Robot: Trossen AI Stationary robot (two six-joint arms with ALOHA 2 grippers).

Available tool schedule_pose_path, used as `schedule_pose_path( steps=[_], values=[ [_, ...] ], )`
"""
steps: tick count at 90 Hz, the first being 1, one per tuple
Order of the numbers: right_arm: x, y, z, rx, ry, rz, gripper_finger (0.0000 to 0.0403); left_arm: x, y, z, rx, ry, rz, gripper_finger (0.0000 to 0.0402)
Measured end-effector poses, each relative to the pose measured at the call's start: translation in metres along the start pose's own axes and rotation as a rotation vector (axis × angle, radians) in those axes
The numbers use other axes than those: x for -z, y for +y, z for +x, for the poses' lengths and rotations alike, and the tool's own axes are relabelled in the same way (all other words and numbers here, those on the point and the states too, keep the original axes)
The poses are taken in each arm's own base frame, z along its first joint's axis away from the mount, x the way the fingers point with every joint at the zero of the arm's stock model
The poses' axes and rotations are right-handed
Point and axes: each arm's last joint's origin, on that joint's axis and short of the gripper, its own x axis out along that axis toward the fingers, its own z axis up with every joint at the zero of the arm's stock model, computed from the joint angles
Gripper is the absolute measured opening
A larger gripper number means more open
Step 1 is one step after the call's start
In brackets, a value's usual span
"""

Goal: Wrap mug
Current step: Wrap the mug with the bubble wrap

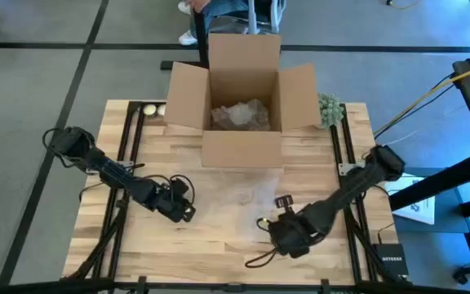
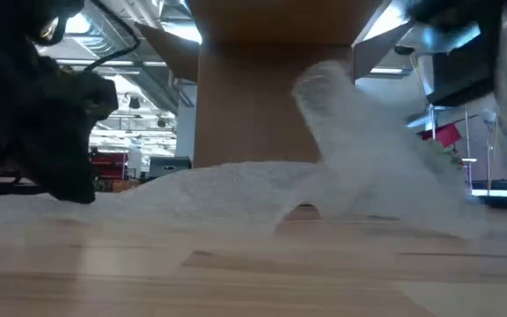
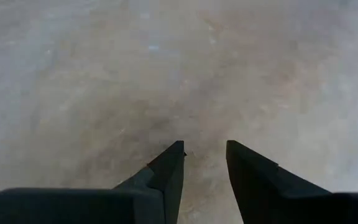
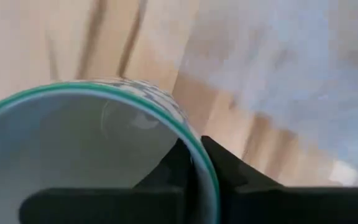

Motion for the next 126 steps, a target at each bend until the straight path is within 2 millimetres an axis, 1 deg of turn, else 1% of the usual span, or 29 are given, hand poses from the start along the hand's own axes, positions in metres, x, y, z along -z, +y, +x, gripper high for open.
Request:
schedule_pose_path(
  steps=[6, 12, 18, 23, 32, 44, 51, 59, 64, 70, 77, 86, 97, 104, 108, 116, 119, 126],
  values=[
    [-0.007, -0.004, -0.016, 0.050, -0.083, 0.000, 0.0005, -0.002, -0.011, -0.005, 0.042, 0.011, 0.005, 0.0104],
    [-0.019, -0.012, -0.025, 0.102, -0.180, -0.005, 0.0005, -0.003, -0.021, -0.011, 0.080, 0.004, 0.003, 0.0104],
    [-0.033, -0.022, -0.029, 0.137, -0.288, 0.000, 0.0005, -0.002, -0.026, -0.014, 0.100, -0.007, 0.006, 0.0104],
    [-0.046, -0.031, -0.025, 0.155, -0.357, 0.010, 0.0005, 0.002, -0.028, -0.015, 0.113, -0.016, 0.007, 0.0104],
    [-0.067, -0.042, -0.007, 0.177, -0.434, 0.019, 0.0004, 0.011, -0.029, -0.015, 0.108, -0.034, -0.021, 0.0104],
    [-0.083, -0.061, 0.028, 0.238, -0.411, 0.038, 0.0004, 0.027, -0.029, -0.009, 0.085, -0.032, -0.031, 0.0104],
    [-0.084, -0.071, 0.052, 0.274, -0.329, 0.051, 0.0004, 0.034, -0.029, -0.006, 0.074, -0.021, -0.051, 0.0104],
    [-0.082, -0.079, 0.078, 0.287, -0.221, 0.053, 0.0004, 0.041, -0.030, -0.004, 0.081, -0.007, -0.056, 0.0104],
    [-0.079, -0.080, 0.088, 0.290, -0.166, 0.055, 0.0004, 0.044, -0.032, -0.005, 0.096, 0.006, -0.060, 0.0104],
    [-0.074, -0.076, 0.096, 0.267, -0.097, 0.046, 0.0004, 0.049, -0.032, -0.008, 0.104, 0.016, -0.069, 0.0104],
    [-0.068, -0.067, 0.097, 0.225, -0.043, 0.042, 0.0003, 0.055, -0.032, -0.010, 0.113, 0.030, -0.080, 0.0104],
    [-0.062, -0.052, 0.093, 0.168, 0.001, 0.019, 0.0003, 0.063, -0.033, -0.014, 0.124, 0.046, -0.117, 0.0104],
    [-0.054, -0.033, 0.081, 0.089, 0.045, -0.041, 0.0003, 0.069, -0.037, -0.018, 0.169, 0.059, -0.136, 0.0104],
    [-0.055, -0.026, 0.069, 0.055, 0.049, -0.062, 0.0003, 0.070, -0.040, -0.020, 0.201, 0.056, -0.133, 0.0104],
    [-0.059, -0.028, 0.060, 0.056, 0.023, -0.056, 0.0003, 0.070, -0.043, -0.021, 0.211, 0.053, -0.126, 0.0104],
    [-0.072, -0.041, 0.047, 0.101, -0.057, -0.022, 0.0003, 0.067, -0.051, -0.024, 0.234, 0.045, -0.106, 0.0104],
    [-0.075, -0.047, 0.046, 0.106, -0.076, -0.011, 0.0003, 0.065, -0.053, -0.025, 0.240, 0.041, -0.092, 0.0104],
    [-0.079, -0.060, 0.052, 0.092, -0.074, 0.023, 0.0003, 0.062, -0.057, -0.027, 0.250, 0.026, -0.062, 0.0104]
  ],
)
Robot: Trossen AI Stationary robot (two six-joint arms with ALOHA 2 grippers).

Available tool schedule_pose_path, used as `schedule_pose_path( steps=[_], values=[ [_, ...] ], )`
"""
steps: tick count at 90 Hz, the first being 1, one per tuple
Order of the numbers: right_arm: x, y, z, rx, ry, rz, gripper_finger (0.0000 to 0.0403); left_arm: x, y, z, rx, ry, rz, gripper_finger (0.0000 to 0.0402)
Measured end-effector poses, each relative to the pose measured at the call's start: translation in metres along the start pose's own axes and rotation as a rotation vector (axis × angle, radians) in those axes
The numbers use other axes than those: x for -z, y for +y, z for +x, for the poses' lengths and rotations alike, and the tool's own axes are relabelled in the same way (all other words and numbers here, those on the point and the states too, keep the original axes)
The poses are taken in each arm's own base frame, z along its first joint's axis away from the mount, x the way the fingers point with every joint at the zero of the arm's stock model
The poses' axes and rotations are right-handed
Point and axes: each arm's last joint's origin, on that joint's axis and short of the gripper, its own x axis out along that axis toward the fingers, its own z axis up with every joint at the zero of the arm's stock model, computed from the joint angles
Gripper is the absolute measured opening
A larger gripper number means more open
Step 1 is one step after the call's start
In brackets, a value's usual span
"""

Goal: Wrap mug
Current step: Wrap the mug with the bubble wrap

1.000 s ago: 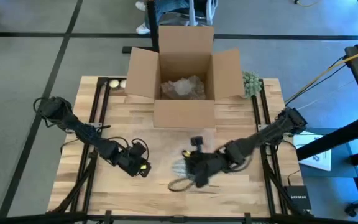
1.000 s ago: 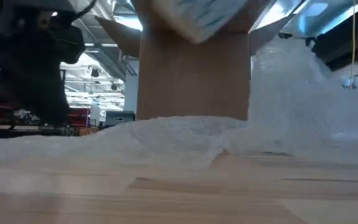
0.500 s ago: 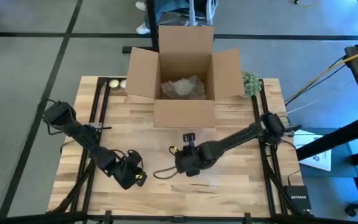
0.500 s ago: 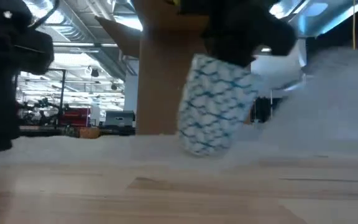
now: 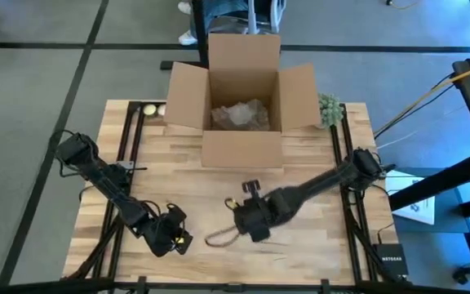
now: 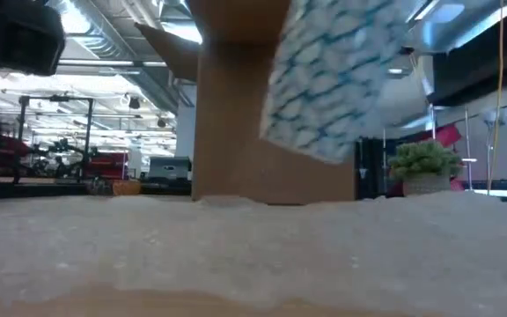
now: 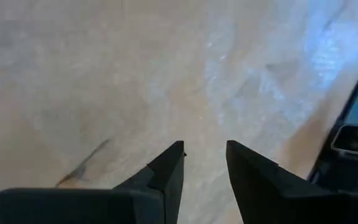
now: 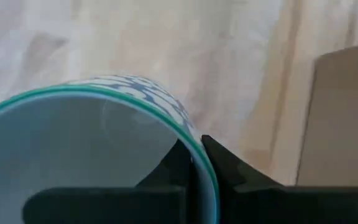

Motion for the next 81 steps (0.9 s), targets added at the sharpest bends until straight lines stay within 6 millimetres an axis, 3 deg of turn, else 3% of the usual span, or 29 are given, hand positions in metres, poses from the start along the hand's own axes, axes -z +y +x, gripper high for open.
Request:
schedule_pose_path(
  steps=[9, 20, 45, 65, 81],
  values=[
    [0.010, -0.009, 0.013, -0.065, 0.090, 0.032, 0.0003, -0.003, -0.004, 0.000, 0.010, -0.018, 0.015, 0.0104],
    [0.025, -0.006, 0.031, -0.121, 0.165, 0.050, 0.0003, -0.004, -0.004, 0.000, 0.006, -0.024, 0.020, 0.0104],
    [0.030, -0.005, 0.043, -0.141, 0.133, 0.082, 0.0011, -0.014, -0.003, 0.004, -0.011, -0.072, 0.035, 0.0104],
    [0.027, -0.005, 0.046, -0.129, 0.094, 0.063, 0.0085, -0.021, -0.003, 0.007, -0.020, -0.084, 0.046, 0.0104],
    [0.023, -0.010, 0.025, -0.126, 0.143, 0.050, 0.0155, -0.031, -0.002, 0.011, -0.034, -0.104, 0.048, 0.0104]
  ],
)
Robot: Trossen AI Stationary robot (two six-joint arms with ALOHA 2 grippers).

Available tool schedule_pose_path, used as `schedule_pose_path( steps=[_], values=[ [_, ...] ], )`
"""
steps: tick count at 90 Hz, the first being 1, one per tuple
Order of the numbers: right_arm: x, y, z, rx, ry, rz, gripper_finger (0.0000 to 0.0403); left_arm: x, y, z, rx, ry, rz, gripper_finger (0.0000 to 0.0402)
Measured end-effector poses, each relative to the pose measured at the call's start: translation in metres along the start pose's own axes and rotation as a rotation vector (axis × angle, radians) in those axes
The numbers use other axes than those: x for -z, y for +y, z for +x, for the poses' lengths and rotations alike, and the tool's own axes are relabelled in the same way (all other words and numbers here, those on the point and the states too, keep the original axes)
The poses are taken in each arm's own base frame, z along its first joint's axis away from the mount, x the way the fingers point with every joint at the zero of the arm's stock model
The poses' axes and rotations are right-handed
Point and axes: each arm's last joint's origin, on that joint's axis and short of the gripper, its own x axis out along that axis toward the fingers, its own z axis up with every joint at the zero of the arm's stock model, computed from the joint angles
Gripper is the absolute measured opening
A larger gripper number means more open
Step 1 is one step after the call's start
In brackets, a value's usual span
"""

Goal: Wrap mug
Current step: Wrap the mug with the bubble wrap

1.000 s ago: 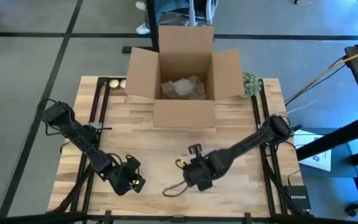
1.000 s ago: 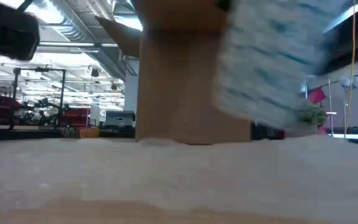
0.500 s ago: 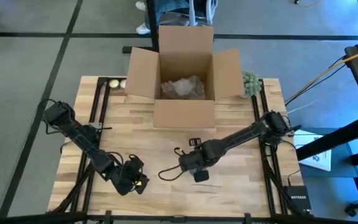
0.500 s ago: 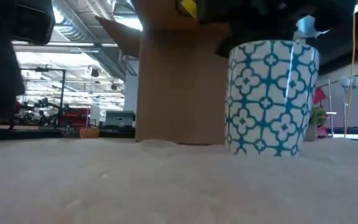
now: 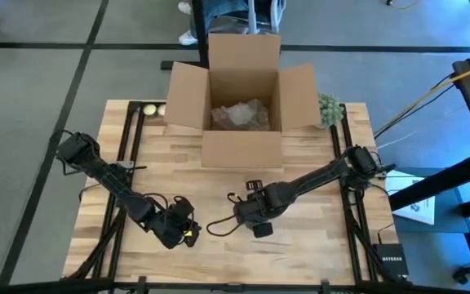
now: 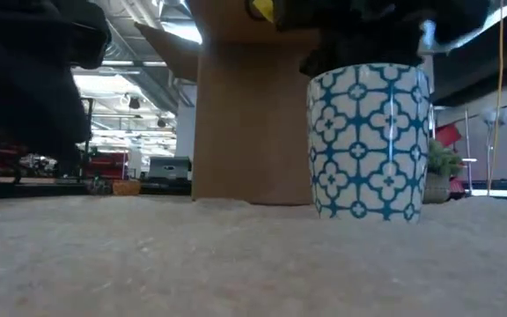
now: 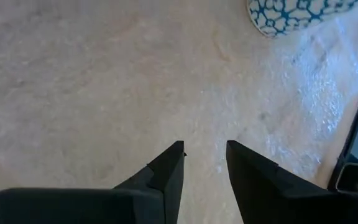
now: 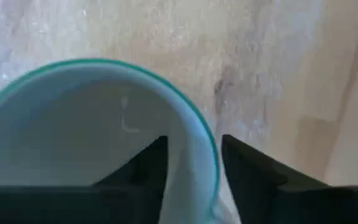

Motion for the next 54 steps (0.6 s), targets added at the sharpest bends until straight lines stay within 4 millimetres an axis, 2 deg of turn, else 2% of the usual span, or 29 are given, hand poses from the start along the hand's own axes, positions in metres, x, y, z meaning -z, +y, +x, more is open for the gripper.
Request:
schedule_pose_path(
  steps=[14, 30, 41, 54],
  values=[
    [0.013, -0.003, -0.043, 0.008, 0.007, 0.025, 0.0195, -0.014, 0.002, 0.007, -0.021, -0.027, -0.005, 0.0104],
    [0.053, 0.006, -0.087, 0.044, -0.032, 0.072, 0.0213, -0.029, 0.006, 0.013, -0.051, -0.071, -0.026, 0.0104],
    [0.094, 0.018, -0.087, 0.030, -0.008, 0.140, 0.0215, -0.034, 0.008, 0.015, -0.067, -0.117, -0.001, 0.0104],
    [0.149, 0.040, -0.066, 0.004, 0.037, 0.232, 0.0215, -0.036, 0.008, 0.016, -0.072, -0.124, 0.005, 0.0104]
  ],
)
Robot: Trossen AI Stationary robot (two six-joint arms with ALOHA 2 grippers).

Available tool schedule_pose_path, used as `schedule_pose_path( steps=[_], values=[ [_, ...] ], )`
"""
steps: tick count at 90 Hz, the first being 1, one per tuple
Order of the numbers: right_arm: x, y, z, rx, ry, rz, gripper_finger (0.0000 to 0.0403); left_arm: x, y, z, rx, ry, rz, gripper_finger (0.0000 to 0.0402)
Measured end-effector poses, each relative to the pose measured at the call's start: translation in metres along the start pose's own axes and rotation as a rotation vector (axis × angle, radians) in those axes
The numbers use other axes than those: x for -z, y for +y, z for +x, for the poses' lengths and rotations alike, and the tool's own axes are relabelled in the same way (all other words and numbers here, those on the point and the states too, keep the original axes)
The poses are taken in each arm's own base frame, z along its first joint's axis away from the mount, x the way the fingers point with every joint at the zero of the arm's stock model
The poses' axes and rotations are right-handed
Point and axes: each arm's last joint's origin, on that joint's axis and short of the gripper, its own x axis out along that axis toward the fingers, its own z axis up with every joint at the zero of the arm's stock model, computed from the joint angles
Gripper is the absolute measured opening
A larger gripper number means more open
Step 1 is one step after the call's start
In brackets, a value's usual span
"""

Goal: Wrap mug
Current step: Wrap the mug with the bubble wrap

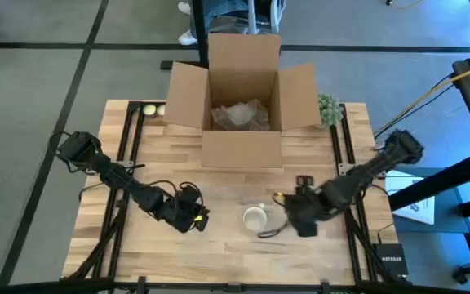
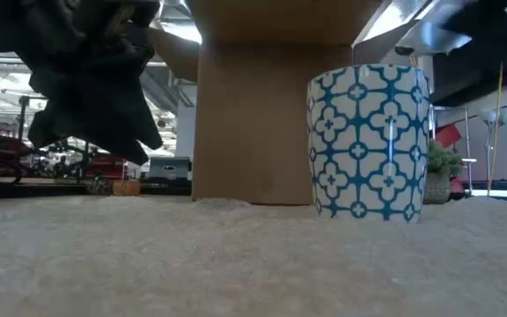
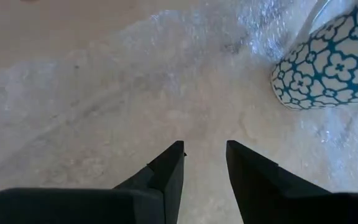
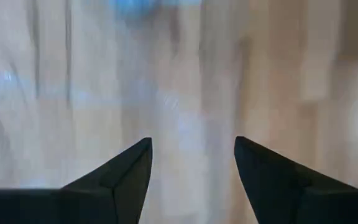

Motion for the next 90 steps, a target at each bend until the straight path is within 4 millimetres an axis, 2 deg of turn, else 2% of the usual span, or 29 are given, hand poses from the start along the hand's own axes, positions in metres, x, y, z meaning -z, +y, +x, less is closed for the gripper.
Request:
schedule_pose_path(
  steps=[10, 21, 37, 48, 57, 78, 82, 90],
  values=[
    [0.039, 0.010, 0.021, -0.042, 0.055, 0.042, 0.0215, -0.001, -0.002, 0.000, 0.019, -0.016, 0.023, 0.0104],
    [0.072, 0.022, 0.044, -0.085, 0.108, 0.031, 0.0215, -0.003, -0.007, 0.000, 0.059, -0.046, 0.060, 0.0104],
    [0.100, 0.028, 0.065, -0.106, 0.125, 0.048, 0.0215, -0.005, -0.009, 0.000, 0.076, -0.059, 0.090, 0.0104],
    [0.106, 0.024, 0.079, -0.109, 0.110, 0.078, 0.0204, -0.006, -0.009, 0.001, 0.073, -0.062, 0.088, 0.0104],
    [0.109, 0.019, 0.090, -0.087, 0.105, 0.099, 0.0172, -0.007, -0.009, 0.001, 0.073, -0.068, 0.094, 0.0104],
    [0.100, 0.012, 0.093, -0.069, 0.071, 0.114, 0.0016, -0.013, -0.012, 0.003, 0.100, -0.093, 0.126, 0.0104],
    [0.098, 0.011, 0.094, -0.065, 0.062, 0.107, 0.0012, -0.014, -0.012, 0.004, 0.101, -0.097, 0.124, 0.0104],
    [0.095, 0.009, 0.095, -0.057, 0.053, 0.089, 0.0036, -0.014, -0.012, 0.004, 0.099, -0.098, 0.124, 0.0104]
  ],
)
